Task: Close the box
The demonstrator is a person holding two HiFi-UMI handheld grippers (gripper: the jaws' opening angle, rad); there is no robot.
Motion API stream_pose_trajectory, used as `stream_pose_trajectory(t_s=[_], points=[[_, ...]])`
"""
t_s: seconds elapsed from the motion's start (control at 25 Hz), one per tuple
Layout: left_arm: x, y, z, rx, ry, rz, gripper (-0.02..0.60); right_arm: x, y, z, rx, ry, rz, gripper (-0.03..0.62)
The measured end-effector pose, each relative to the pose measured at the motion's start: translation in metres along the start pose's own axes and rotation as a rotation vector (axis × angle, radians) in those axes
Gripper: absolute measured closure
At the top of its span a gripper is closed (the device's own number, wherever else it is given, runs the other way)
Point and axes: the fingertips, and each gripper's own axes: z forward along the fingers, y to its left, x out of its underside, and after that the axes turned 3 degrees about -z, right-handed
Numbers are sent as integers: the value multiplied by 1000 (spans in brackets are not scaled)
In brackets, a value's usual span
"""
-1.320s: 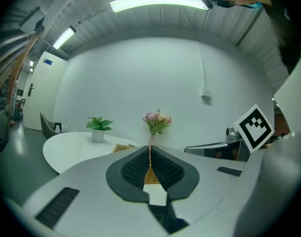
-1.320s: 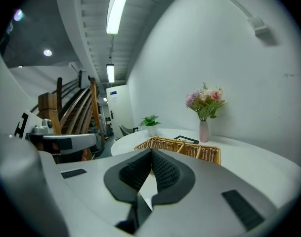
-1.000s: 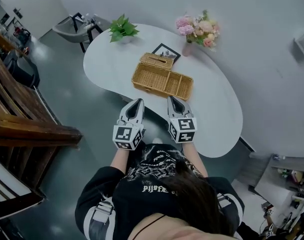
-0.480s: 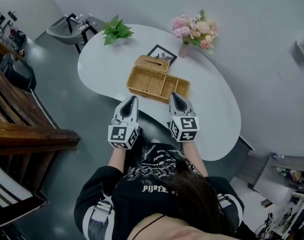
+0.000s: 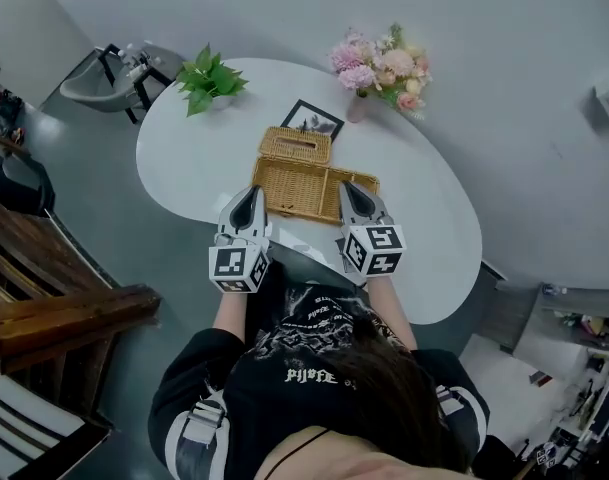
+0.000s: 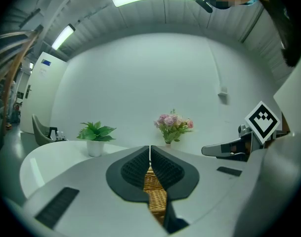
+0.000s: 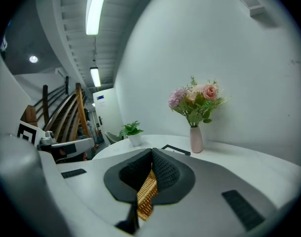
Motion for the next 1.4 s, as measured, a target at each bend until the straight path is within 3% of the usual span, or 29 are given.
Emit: stream_pose_trajectory(t_s=[0.36,0.44,0.84,1.08,1.28,1.4], points=[[-6,42,40,68,45,1,554,-10,1,41,90,28,23,568],[-6,52,47,87,56,-2,554,-13,4,50,105,31,28,525],[-15,97,79,185,114,9,554,-29,19,109,167,103,89,525],[-15,114,92,251,145,3,554,-47,26,148,136,105,108,476],[-17,119,100,281,150,-6,554,-45,20,178,101,218,143,407],[-18,123,108,279,152,-7,554,-42,11,195,82,275,175,408]])
